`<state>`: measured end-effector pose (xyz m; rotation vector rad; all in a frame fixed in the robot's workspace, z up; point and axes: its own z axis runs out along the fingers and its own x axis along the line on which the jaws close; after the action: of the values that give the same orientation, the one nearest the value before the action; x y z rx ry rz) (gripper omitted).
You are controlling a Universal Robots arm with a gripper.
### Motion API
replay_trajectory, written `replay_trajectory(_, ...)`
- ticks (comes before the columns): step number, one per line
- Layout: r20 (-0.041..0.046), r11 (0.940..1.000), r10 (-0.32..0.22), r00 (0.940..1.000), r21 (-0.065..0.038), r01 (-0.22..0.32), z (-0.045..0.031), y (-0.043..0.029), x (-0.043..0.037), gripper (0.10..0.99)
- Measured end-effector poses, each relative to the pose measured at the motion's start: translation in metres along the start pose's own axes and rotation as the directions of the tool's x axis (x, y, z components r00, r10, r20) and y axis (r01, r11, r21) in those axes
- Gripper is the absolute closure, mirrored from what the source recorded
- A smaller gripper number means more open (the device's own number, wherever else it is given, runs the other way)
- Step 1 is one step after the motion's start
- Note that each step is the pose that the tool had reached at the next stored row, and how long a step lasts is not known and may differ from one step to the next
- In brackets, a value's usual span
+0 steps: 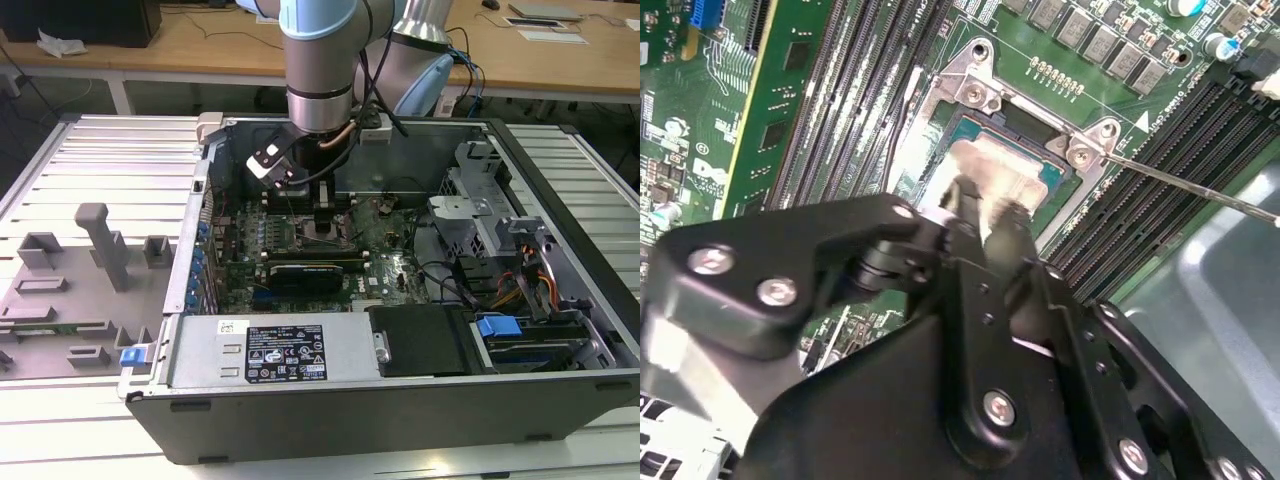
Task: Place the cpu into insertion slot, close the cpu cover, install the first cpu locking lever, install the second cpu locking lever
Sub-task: 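Place the cpu into insertion slot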
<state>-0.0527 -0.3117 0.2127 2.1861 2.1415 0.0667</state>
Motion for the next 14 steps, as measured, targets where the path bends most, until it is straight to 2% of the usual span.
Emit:
replay_trajectory(3,0.0000,1.0000,0.000,1.0000,0.000,0.000,-0.0004,0.0000,0.0000,0.976)
replay_trajectory(11,0.0001,1.0000,0.000,1.0000,0.000,0.000,-0.0012,0.0001,0.0000,0.980)
replay_trajectory(14,0.0002,1.0000,0.000,1.0000,0.000,0.000,-0.0039,0.0003,-0.0001,0.980)
